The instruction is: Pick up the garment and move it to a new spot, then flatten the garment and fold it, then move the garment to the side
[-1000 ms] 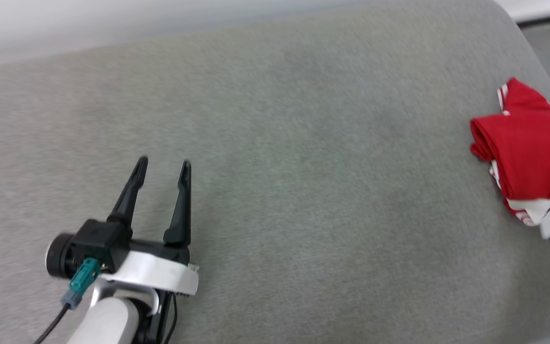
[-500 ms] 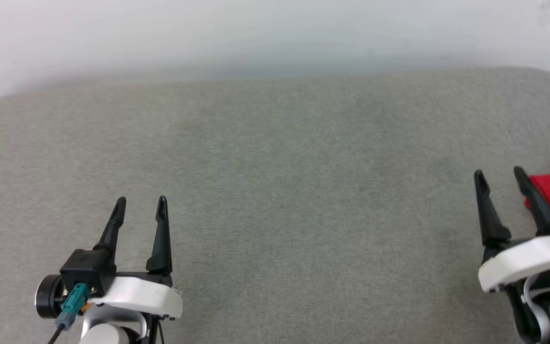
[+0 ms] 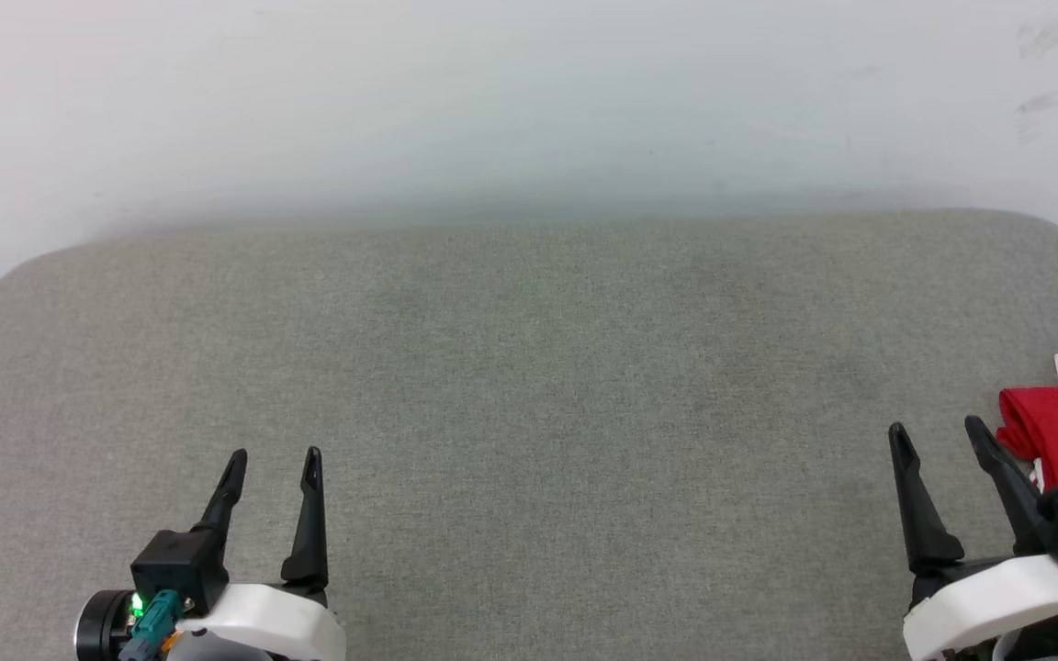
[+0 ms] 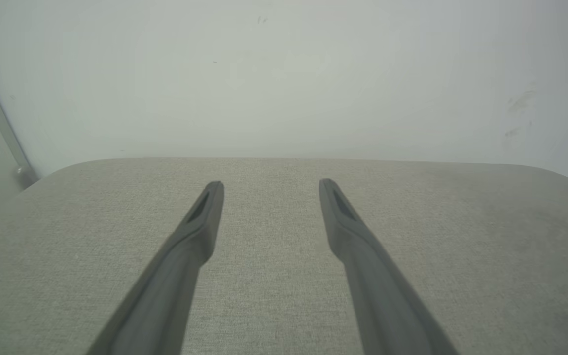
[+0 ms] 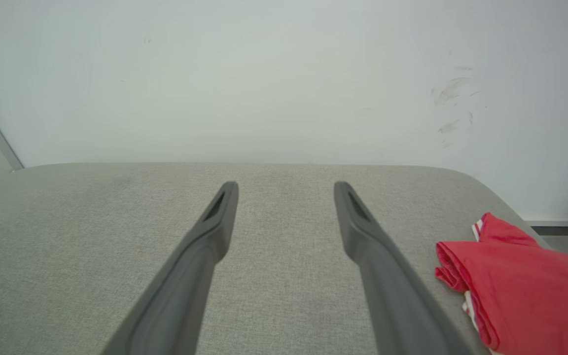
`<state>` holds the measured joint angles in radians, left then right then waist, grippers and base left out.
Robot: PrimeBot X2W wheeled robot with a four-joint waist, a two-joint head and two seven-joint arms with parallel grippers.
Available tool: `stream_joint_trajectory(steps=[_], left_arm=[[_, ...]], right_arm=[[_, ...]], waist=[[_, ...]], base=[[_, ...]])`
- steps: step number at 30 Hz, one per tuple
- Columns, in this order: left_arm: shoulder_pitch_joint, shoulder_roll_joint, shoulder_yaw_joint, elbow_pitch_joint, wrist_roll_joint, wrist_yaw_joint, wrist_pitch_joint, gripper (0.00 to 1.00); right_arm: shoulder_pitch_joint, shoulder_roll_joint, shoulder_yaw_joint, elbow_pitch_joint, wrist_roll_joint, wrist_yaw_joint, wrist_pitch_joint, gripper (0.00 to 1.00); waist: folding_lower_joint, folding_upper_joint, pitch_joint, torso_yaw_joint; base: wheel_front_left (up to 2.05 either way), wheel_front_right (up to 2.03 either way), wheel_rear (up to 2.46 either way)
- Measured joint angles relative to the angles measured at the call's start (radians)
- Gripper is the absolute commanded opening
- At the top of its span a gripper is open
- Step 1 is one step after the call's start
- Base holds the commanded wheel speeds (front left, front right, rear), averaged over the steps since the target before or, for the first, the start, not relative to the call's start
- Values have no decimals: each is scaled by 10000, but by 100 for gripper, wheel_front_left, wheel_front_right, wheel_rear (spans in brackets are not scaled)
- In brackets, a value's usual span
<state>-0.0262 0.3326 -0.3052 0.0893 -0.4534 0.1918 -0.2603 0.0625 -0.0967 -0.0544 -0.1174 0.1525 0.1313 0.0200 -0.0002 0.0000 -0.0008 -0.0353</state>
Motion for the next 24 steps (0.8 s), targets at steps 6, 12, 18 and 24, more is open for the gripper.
stream_joint_trajectory(steps=[6, 12, 18, 24], left_arm=[[177, -140, 130, 128, 38, -140, -2, 100], [203, -244, 217, 247, 123, -236, -12, 100], [206, -320, 303, 313, 203, -322, -12, 100], [220, -370, 403, 330, 297, -384, -12, 100]], right_arm=[[247, 90, -127, -157, -40, -2, 173, 100], [255, 125, -138, -192, -84, -2, 174, 100], [246, 130, -113, -203, -127, 0, 173, 100], [247, 134, -127, -249, -128, 0, 146, 100]], waist=[[0, 0, -125, -16], [0, 0, -109, -35], [1, 0, -85, -33], [1, 0, -78, -25]], base=[[0, 0, 0], [0, 0, 0], [0, 0, 0], [0, 0, 0]])
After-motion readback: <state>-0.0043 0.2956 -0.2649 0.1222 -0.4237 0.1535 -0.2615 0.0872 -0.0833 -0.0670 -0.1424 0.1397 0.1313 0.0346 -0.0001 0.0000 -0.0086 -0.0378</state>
